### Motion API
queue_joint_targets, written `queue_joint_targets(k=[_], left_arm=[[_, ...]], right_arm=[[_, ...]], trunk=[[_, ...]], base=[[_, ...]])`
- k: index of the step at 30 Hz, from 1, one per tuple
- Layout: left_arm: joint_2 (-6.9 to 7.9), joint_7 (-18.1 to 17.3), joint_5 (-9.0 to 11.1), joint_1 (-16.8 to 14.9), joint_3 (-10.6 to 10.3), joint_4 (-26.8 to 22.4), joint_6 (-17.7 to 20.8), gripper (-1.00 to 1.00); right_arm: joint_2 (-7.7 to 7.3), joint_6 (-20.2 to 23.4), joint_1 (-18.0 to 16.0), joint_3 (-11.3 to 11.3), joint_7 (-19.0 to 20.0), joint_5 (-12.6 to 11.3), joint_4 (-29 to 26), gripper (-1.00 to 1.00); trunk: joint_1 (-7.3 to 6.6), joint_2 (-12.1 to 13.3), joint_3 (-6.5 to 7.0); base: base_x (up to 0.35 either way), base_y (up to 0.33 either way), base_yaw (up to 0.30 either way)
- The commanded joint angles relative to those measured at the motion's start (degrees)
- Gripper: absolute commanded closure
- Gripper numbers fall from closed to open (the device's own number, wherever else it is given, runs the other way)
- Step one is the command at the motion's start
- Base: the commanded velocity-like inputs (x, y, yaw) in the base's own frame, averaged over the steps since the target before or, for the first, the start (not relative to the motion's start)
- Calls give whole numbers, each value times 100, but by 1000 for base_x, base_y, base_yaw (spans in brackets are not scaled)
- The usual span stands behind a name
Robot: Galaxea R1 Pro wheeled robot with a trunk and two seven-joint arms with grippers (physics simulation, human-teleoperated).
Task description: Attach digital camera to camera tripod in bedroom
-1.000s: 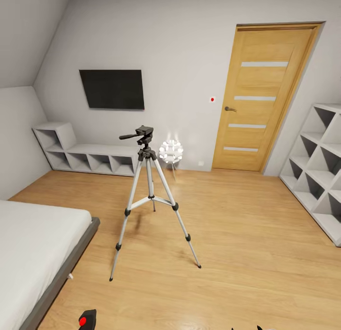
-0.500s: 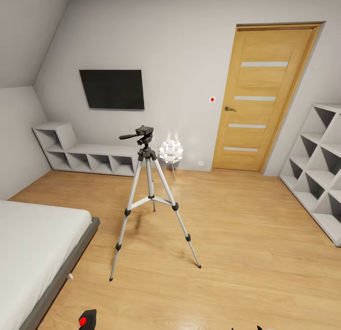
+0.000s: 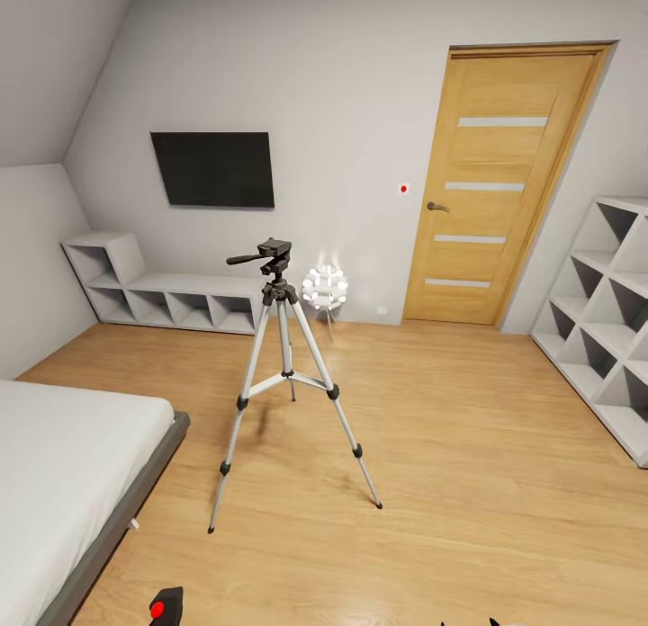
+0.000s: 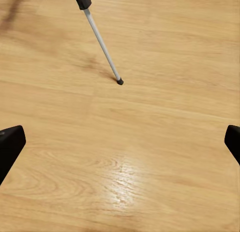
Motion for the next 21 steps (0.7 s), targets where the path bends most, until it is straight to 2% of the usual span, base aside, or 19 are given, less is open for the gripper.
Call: queue_joint_targets(k=[1,21], left_arm=[[-2,18,17,-9,-50,19,-26,100],[-4,17,17,-9,-50,19,-26,100]], right_arm=[[-6,-16,-5,-18,34,-11,5,-100],[3,-16,-5,-9,43,-11,5,-100]], trunk=[[3,-12,-12],[3,-12,-12]], base=[[0,0,0],[0,0,0]])
